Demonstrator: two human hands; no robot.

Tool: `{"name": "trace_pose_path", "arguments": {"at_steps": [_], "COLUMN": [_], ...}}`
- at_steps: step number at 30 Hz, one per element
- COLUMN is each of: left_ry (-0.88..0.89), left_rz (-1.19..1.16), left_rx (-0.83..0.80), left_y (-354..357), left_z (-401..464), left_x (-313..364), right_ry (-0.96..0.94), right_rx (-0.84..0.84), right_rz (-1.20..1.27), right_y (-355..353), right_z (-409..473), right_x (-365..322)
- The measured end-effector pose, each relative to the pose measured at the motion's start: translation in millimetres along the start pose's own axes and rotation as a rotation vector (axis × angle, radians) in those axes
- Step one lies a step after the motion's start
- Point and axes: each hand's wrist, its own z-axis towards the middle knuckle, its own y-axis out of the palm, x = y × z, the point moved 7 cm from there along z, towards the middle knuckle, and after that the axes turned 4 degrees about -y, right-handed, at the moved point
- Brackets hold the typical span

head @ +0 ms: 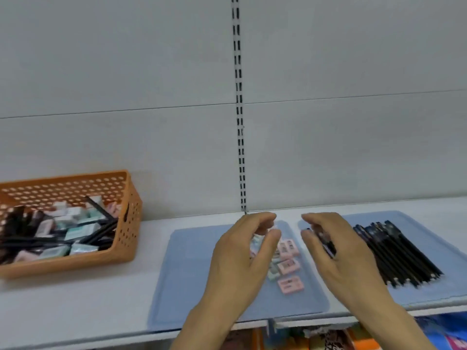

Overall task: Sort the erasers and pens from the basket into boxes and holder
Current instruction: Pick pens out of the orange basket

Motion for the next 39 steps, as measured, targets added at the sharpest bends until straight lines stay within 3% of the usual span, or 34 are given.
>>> {"name": "trace_pose_path", "arguments": {"at_steps": [9,14,17,21,24,27,32,35,39], "left_ry": [-0.037,-0.108,-0.185,-0.250,-0.239,-0.230,-0.345,-0.434,-0.476], "left_rz": [0.124,0.217,0.418,0.624,0.665,0.557,0.068,-0.219,-0.592], "left_rx": [0.249,0.349,0.299,0.144,0.014,0.003,0.198,0.281,0.175], "left_y": [-184.3,-280.3,-319.2,-343.7,-344.4,-347.3,-358.1,-353.8,-338.7], "left_z": [-29.5,-48.7,-49.4,-41.3,-38.0,-37.6,-50.0,-55.7,-32.8], "left_x": [-54.8,-103.0,-135.8,-168.5,-179.9,-182.3,-176.5,-173.6,-167.7], "right_ry": [-0.219,-0.476,-0.588,-0.571,-0.614,-0.700,-0.613,-0.406,-0.367], "right_rx": [-0.113,-0.168,-0.367,-0.724,-0.796,-0.760,-0.555,-0.702,-0.838], "right_rz": [0.237,0.228,0.004,-0.645,-0.845,-0.890,-0.719,-0.370,0.117], "right_y": [128.4,188.8,241.3,312.4,330.1,328.7,285.7,282.3,302.3], "right_z": [28.6,51.3,66.6,77.3,77.1,79.5,106.9,104.1,73.5], "right_x": [-142.6,-239.6,-281.1,-277.9,-274.7,-283.1,-307.5,-318.3,-354.4]}}
